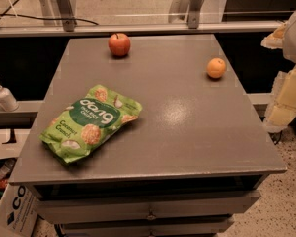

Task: Move green rice chip bag near apple

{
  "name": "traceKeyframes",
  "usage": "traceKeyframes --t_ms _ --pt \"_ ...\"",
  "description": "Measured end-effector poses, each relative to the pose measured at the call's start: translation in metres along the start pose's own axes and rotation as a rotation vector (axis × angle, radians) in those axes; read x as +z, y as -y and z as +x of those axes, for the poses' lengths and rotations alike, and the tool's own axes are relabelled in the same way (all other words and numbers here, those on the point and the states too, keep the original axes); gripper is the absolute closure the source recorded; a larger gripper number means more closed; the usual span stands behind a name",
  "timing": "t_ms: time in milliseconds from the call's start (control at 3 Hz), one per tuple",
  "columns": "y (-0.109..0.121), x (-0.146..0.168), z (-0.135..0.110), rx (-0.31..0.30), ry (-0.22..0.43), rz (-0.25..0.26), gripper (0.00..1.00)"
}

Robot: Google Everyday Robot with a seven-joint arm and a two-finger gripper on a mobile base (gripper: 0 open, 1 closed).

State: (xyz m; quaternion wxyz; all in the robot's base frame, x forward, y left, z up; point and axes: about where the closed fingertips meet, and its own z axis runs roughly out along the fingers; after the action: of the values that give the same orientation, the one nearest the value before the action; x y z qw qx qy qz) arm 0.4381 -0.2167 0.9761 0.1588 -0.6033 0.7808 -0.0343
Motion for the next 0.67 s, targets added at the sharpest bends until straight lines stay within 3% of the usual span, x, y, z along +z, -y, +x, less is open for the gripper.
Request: traceKeyframes --t_ms 667 --pt "0.0044 0.003 -0.0056 -0.008 0.024 -0.003 0.0"
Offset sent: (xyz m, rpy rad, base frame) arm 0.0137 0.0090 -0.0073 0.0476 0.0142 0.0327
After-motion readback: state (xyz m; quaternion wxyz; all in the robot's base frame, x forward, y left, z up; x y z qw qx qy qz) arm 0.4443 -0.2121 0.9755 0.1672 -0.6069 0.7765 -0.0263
